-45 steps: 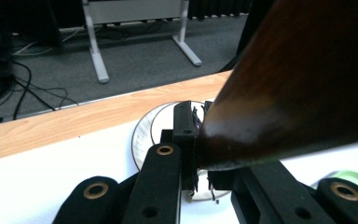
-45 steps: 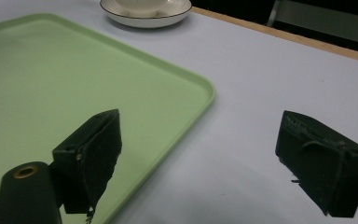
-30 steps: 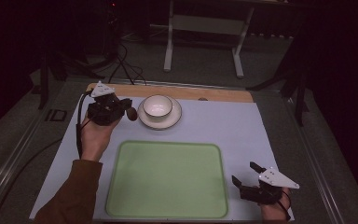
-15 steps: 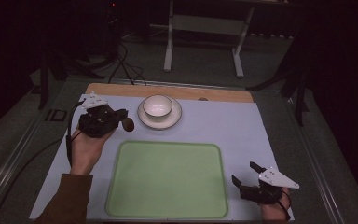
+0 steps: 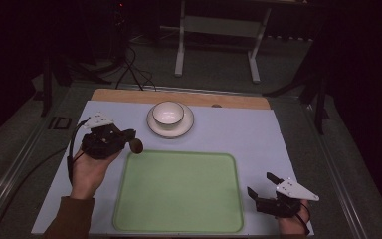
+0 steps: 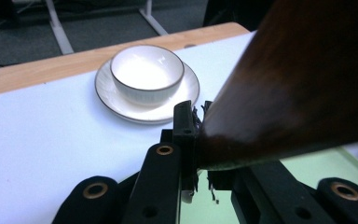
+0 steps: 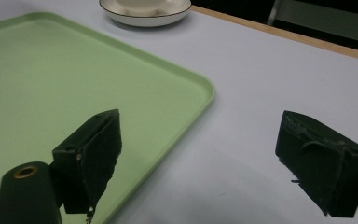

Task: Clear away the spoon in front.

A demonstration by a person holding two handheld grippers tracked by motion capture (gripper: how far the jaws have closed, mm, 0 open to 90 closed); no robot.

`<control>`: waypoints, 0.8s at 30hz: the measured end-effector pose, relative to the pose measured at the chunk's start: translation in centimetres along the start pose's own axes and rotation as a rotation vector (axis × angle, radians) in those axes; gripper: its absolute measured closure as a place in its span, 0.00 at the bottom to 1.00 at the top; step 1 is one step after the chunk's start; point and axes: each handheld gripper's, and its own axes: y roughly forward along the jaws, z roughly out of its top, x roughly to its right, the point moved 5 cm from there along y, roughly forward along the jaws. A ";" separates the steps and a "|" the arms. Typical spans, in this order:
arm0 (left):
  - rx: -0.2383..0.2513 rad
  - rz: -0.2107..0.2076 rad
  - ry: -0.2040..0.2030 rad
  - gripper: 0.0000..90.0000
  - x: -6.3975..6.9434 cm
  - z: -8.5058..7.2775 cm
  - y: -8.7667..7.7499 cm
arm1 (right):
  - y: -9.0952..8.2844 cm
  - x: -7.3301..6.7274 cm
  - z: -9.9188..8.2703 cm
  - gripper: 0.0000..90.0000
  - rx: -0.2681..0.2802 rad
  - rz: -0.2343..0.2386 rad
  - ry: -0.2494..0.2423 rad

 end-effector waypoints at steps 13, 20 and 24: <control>-0.079 0.001 0.051 0.94 1.8 -2.6 -0.2 | 0.0 0.0 0.0 0.16 -0.001 -0.001 0.001; -0.120 0.016 0.061 0.94 2.3 -4.1 -0.1 | 0.0 0.0 0.0 0.16 -0.001 -0.003 0.000; -0.131 0.020 0.050 0.94 2.5 -5.0 -0.3 | 0.0 0.0 0.0 0.16 -0.002 -0.002 -0.003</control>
